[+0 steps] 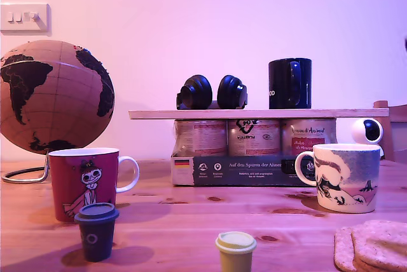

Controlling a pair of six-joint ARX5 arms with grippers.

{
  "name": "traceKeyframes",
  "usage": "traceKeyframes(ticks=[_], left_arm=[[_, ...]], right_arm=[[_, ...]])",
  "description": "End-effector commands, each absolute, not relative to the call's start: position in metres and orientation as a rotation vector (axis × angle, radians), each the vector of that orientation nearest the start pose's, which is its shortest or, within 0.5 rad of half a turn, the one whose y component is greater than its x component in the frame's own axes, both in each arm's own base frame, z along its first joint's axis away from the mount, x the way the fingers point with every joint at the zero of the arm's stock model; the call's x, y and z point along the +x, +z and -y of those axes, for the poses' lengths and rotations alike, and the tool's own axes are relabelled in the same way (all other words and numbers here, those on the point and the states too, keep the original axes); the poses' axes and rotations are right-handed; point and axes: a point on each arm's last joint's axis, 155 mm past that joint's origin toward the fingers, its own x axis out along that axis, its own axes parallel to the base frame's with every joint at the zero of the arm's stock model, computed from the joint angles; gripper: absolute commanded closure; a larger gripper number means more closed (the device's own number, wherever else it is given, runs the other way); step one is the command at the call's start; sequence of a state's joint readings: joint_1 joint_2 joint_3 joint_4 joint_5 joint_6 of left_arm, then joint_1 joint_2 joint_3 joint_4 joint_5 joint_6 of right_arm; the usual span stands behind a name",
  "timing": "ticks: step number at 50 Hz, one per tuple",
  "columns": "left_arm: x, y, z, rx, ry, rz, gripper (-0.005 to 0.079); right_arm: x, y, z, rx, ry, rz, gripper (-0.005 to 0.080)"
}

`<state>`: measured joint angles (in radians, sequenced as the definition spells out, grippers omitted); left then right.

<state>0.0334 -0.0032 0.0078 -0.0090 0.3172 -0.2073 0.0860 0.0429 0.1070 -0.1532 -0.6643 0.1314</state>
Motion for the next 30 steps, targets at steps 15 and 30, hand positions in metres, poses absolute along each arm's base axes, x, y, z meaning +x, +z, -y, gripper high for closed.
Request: traceKeyframes(ticks=[15, 30], left_arm=[[0.238, 0.171, 0.053, -0.271, -0.294, -0.085, 0.0761], [0.240, 0.166, 0.060, -0.348, -0.306, -0.272, 0.0762]], right_arm=[[0.179, 0.170, -0.152, 0.157, 0.864, -0.177, 0.0765], [0.176, 0.162, -0.160, 0.162, 0.900, -0.226, 0.0765]])
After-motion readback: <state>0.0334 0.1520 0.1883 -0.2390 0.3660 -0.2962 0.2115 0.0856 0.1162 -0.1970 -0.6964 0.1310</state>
